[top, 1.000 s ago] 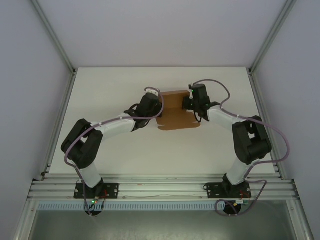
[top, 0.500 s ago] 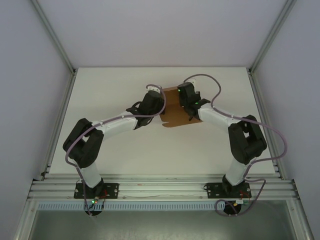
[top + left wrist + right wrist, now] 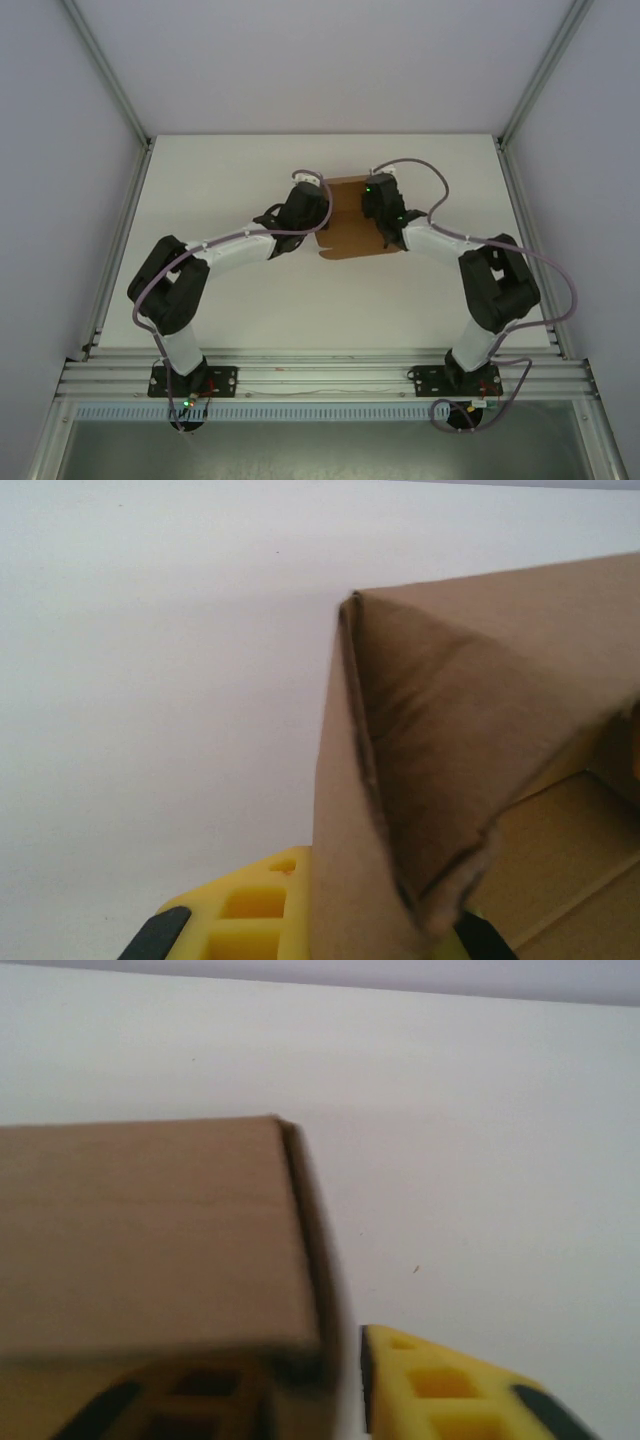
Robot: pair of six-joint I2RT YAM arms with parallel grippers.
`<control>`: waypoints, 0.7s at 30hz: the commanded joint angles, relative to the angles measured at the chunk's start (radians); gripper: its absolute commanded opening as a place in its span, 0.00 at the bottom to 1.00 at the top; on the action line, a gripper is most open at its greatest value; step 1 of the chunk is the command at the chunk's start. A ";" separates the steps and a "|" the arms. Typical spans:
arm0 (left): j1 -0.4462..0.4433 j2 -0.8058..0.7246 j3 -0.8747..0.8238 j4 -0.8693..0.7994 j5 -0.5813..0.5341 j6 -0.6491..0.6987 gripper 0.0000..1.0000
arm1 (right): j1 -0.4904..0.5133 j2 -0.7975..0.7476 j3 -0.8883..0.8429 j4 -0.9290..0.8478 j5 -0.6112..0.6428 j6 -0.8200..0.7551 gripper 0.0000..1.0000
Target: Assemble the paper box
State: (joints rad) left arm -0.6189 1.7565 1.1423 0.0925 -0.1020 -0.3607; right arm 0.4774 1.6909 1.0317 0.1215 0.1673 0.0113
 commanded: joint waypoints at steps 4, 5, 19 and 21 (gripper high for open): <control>0.010 0.018 -0.088 0.171 -0.029 0.074 0.00 | -0.041 -0.106 -0.055 0.096 -0.387 0.040 0.64; 0.011 0.028 -0.104 0.207 -0.031 0.090 0.00 | -0.048 -0.128 -0.071 0.088 -0.392 0.047 0.75; 0.010 0.145 -0.289 0.668 0.021 0.207 0.00 | -0.105 -0.333 -0.057 -0.084 -0.522 0.096 0.79; 0.010 0.187 -0.291 0.686 0.027 0.227 0.00 | -0.104 -0.280 0.004 -0.100 -0.638 0.117 0.59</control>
State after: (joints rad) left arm -0.6086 1.9175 0.8581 0.6334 -0.0902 -0.1867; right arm 0.3740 1.3628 0.9585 0.0666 -0.3084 0.0994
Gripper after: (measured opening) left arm 0.080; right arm 0.646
